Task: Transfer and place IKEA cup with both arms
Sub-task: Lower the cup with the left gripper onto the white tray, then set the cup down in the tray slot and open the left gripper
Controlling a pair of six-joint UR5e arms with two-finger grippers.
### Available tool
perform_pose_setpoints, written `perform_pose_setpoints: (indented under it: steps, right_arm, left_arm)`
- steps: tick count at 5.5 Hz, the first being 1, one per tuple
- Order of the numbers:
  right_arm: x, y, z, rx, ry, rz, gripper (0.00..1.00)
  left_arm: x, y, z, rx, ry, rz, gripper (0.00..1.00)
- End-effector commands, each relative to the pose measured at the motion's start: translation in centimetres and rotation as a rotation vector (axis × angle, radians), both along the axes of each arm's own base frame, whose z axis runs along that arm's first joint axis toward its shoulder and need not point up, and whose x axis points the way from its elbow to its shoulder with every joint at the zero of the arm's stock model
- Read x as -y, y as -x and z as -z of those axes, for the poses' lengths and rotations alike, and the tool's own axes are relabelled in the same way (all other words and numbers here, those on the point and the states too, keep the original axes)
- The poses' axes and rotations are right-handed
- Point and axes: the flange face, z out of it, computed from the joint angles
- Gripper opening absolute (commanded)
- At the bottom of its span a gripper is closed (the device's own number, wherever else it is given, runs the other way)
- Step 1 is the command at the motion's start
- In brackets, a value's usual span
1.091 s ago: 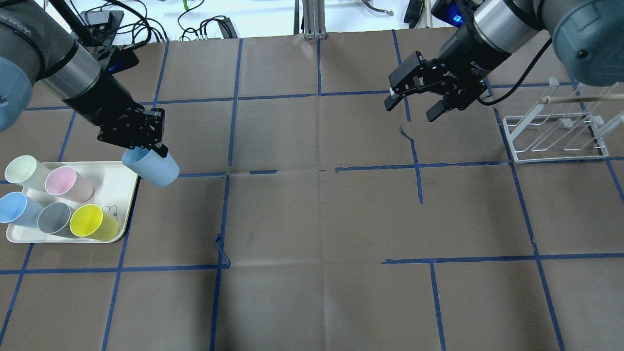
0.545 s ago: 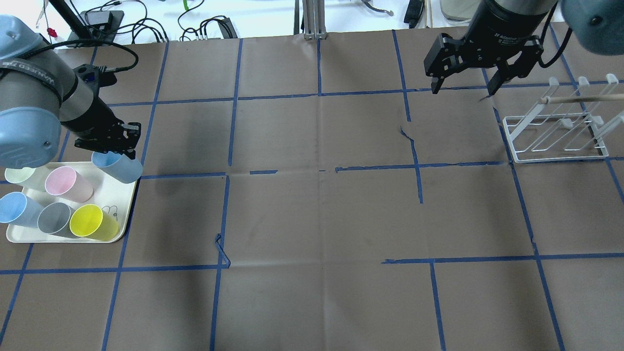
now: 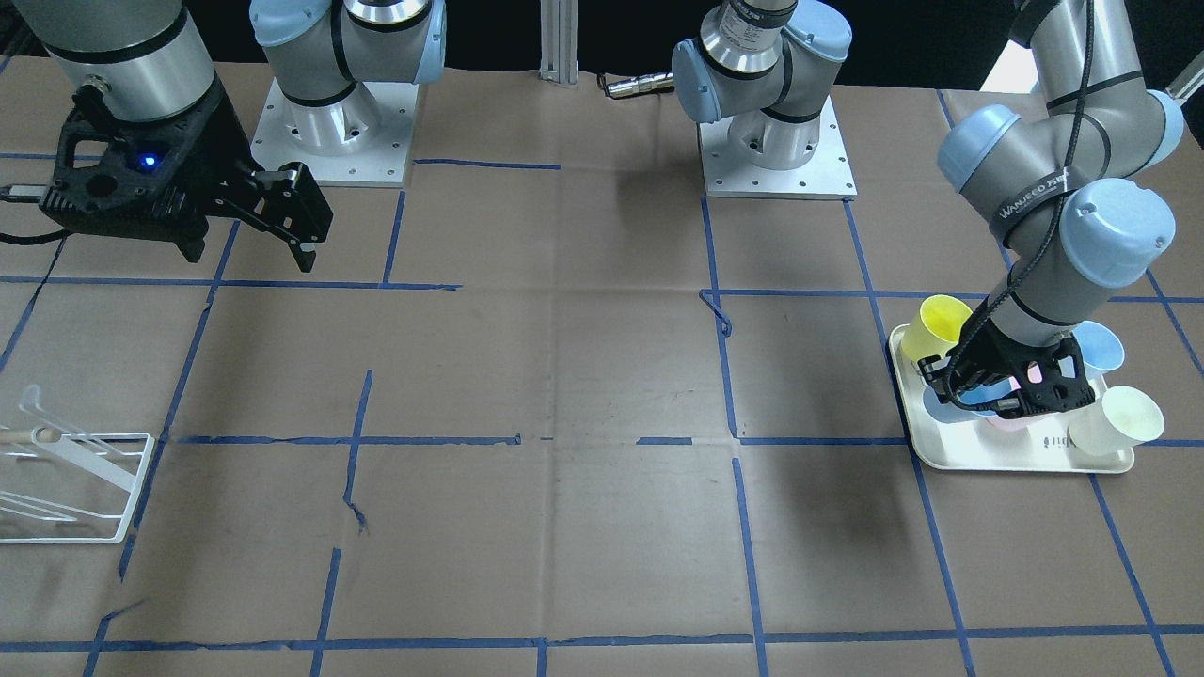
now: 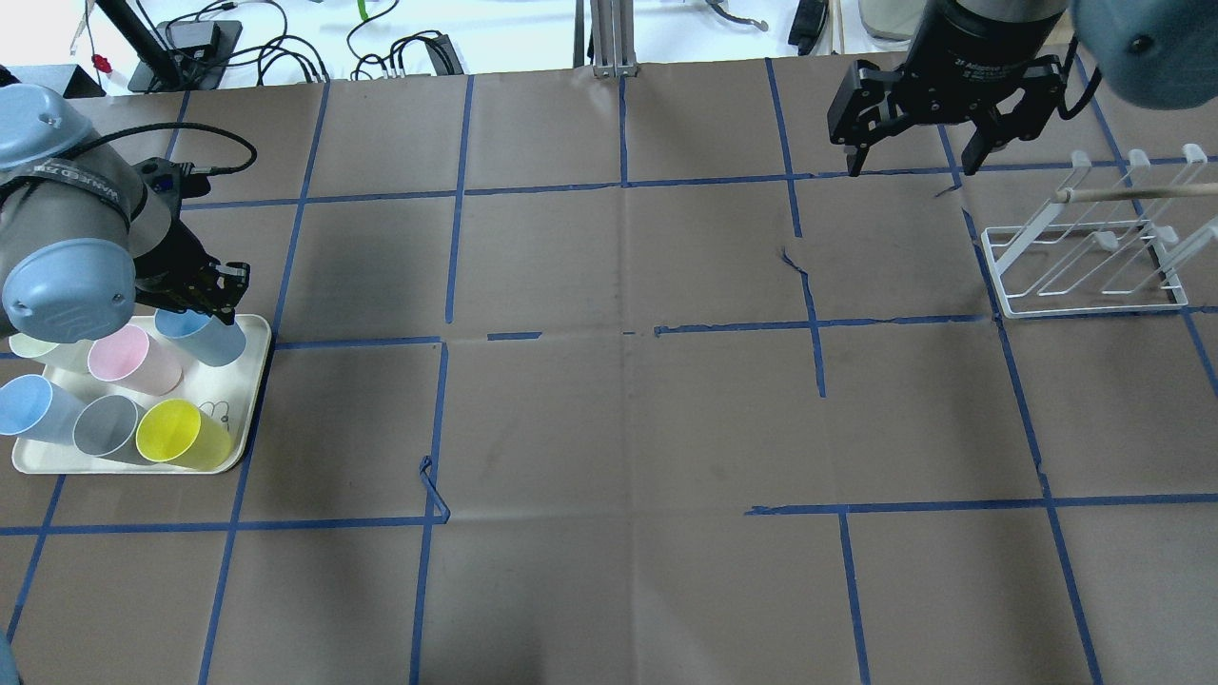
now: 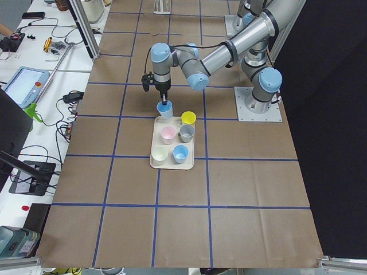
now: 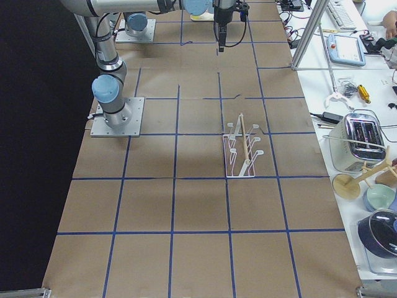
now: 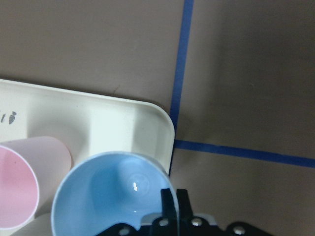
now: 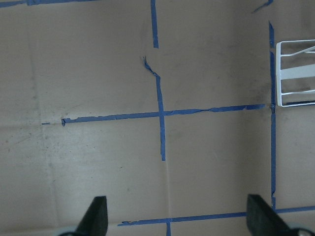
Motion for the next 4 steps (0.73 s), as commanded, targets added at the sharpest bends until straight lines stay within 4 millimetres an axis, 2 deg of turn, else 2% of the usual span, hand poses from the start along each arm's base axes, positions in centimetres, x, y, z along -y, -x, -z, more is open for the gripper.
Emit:
perform_pose_setpoints:
  steps: [1,3,4]
  right_arm:
    - [0.4,-0.8,0.3,0.024,0.005,-0.018,1.0]
    - [0.7,-0.3,0.4,0.027,0.005,-0.021,1.0]
    - [0.7,0.0,0.4,0.023,0.005,-0.018,1.0]
  left_arm:
    - [0.2,-1.0,1.7,0.013,-0.013,-0.002,0.0]
    - [0.4,-1.3,3.6,0.004,-0.049,-0.003,0.01]
    - [0.3,-1.6,3.8,0.028,-0.067,-0.006,0.03]
